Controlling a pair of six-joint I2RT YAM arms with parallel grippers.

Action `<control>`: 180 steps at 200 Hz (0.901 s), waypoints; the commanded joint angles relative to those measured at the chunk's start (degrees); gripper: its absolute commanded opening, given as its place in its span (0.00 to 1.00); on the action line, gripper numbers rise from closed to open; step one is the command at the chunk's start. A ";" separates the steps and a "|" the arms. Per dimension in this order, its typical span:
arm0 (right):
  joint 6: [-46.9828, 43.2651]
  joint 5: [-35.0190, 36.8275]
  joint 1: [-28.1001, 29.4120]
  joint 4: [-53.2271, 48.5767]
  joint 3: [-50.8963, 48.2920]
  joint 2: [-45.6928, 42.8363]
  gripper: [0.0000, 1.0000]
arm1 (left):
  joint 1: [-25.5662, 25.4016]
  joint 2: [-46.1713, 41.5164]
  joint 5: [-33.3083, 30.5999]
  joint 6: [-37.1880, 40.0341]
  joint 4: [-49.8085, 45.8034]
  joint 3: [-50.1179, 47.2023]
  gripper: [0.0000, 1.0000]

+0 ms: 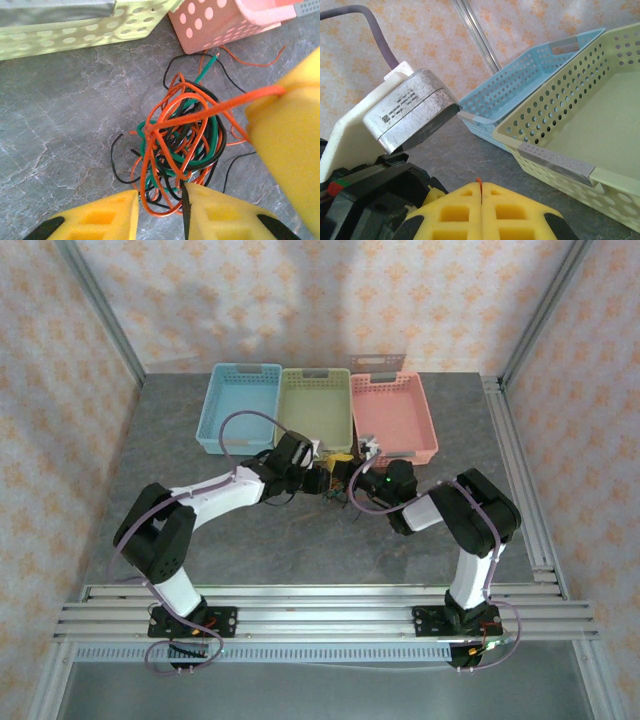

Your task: Untangle the cables

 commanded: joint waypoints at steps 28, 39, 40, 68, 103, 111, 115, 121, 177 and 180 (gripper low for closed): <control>0.61 -0.90 0.39 3.22 1.53 0.91 0.00 | 0.53 -0.26 0.44 -0.75 1.26 0.93 0.16; 0.56 -0.89 0.41 3.24 1.53 0.96 0.00 | 0.53 -0.34 0.36 -0.80 1.29 0.88 0.12; 0.59 -0.85 0.37 3.26 1.53 0.93 0.00 | 0.57 -0.31 0.38 -0.80 1.32 0.86 0.11; 0.28 0.44 0.35 3.30 1.25 0.77 0.00 | 0.60 -1.01 -0.67 -0.62 1.12 0.51 0.00; -1.59 8.61 0.34 3.28 -0.77 -0.37 0.00 | 0.59 -3.82 -4.85 -0.08 0.27 -0.88 0.00; -2.00 11.27 0.38 3.23 -1.38 -0.79 0.00 | 0.64 -4.68 -6.30 -0.01 0.13 -1.46 0.00; -2.22 12.50 0.34 3.26 -1.72 -1.04 0.00 | 0.69 -5.19 -7.04 0.14 0.10 -1.69 0.00; -2.83 14.16 0.34 3.24 -2.17 -1.40 0.00 | 0.76 -6.04 -8.31 0.11 0.04 -2.13 0.00; -6.22 29.35 0.34 2.92 -5.56 -4.09 0.00 | 2.75 -16.87 -18.84 -1.78 0.75 -8.33 0.00; -6.36 30.08 0.34 2.83 -5.74 -4.25 0.00 | 2.85 -17.56 -19.75 -1.82 0.61 -8.59 0.00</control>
